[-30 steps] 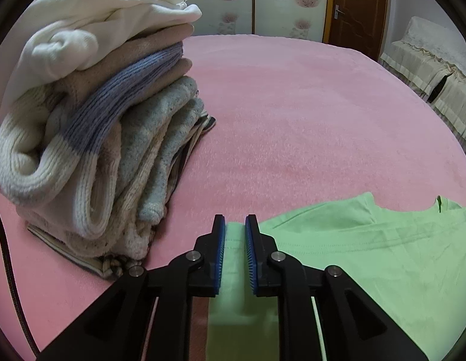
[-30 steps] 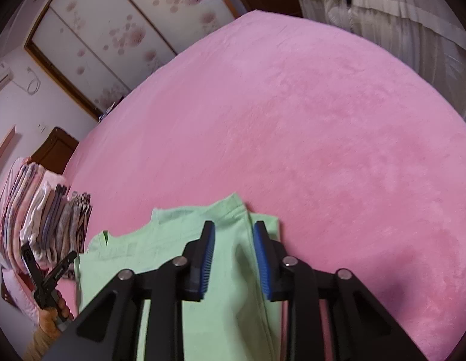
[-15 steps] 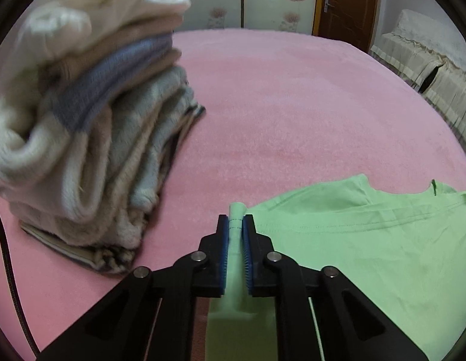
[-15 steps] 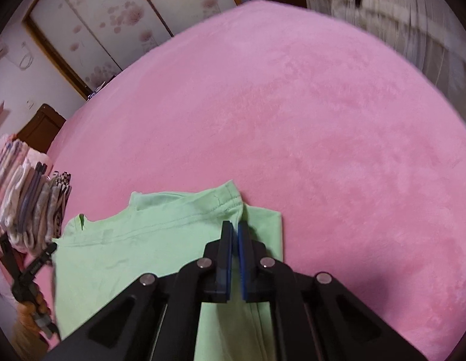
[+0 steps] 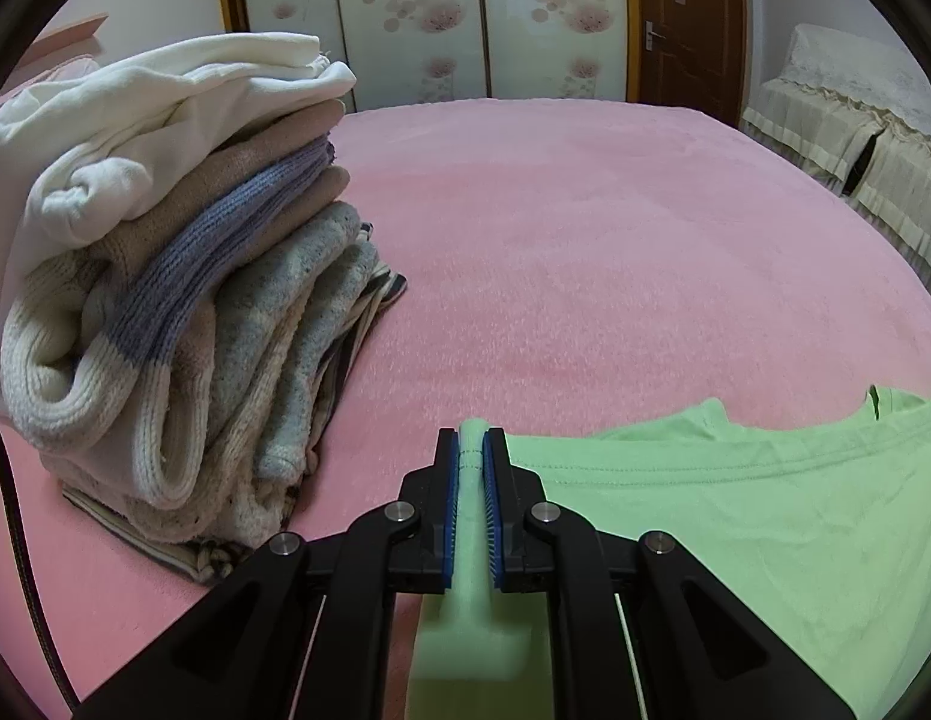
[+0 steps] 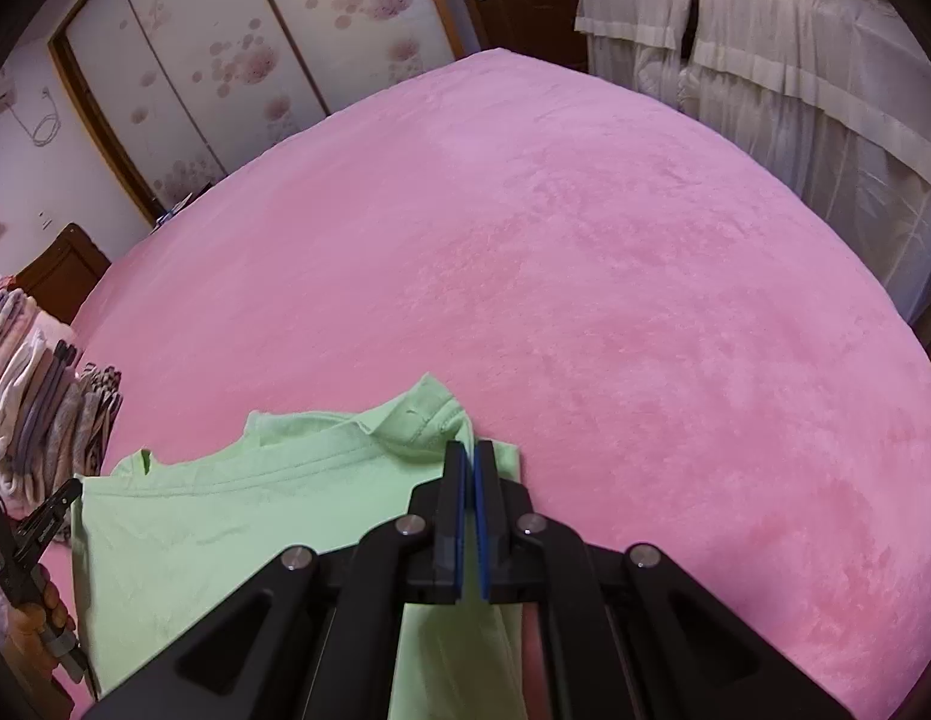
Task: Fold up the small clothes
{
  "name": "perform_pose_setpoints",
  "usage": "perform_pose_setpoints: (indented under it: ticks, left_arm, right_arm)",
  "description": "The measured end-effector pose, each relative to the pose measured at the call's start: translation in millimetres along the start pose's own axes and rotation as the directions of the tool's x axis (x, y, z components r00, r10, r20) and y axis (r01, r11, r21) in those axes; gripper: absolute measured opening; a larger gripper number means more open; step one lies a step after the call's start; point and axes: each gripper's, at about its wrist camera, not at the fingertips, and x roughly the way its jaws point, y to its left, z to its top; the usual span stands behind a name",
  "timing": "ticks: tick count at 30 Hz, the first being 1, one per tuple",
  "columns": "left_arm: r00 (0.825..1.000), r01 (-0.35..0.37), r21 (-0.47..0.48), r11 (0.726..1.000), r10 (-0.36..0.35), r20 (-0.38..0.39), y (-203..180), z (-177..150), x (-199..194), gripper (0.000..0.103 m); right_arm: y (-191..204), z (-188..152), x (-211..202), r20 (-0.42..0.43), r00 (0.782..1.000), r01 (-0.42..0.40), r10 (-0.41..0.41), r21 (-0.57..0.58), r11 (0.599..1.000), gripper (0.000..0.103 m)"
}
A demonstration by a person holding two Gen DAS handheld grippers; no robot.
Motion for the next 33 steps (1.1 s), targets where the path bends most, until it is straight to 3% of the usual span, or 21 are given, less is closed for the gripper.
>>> perform_pose_setpoints:
  ticks: [9, 13, 17, 20, 25, 33]
  left_arm:
    - [0.999, -0.03, -0.061, 0.998, 0.032, 0.031, 17.5, 2.8, -5.9, 0.006]
    - [0.999, -0.044, -0.072, 0.996, 0.046, 0.018, 19.8, 1.3, 1.5, 0.006]
    - [0.999, -0.047, -0.063, 0.997, 0.047, -0.003, 19.2, -2.5, 8.0, 0.006]
    - [1.0, -0.031, -0.04, 0.999, 0.031, -0.003, 20.7, -4.5, 3.5, 0.006]
    - [1.0, 0.001, 0.022, 1.0, -0.001, -0.027, 26.6, -15.6, -18.9, 0.008]
    - [0.989, 0.094, -0.005, 0.996, -0.094, -0.118, 53.9, -64.6, -107.6, 0.035]
  right_arm:
    - [3.2, 0.8, -24.1, 0.093, 0.996, -0.002, 0.002, 0.007, 1.0, 0.002]
    - [5.1, 2.1, -9.1, 0.058, 0.997, 0.047, -0.046, -0.009, 0.999, 0.002]
    - [0.7, 0.3, 10.4, -0.037, 0.998, 0.053, -0.052, 0.019, 0.998, 0.004]
    - [-12.0, -0.7, -2.8, -0.038, 0.999, -0.004, 0.006, 0.065, 0.998, 0.008]
    - [-22.1, -20.5, -35.4, -0.092, 0.996, -0.005, 0.005, -0.005, 1.0, 0.012]
    - [-34.9, -101.7, -107.3, -0.184, 0.981, -0.068, 0.055, -0.061, 0.996, 0.012]
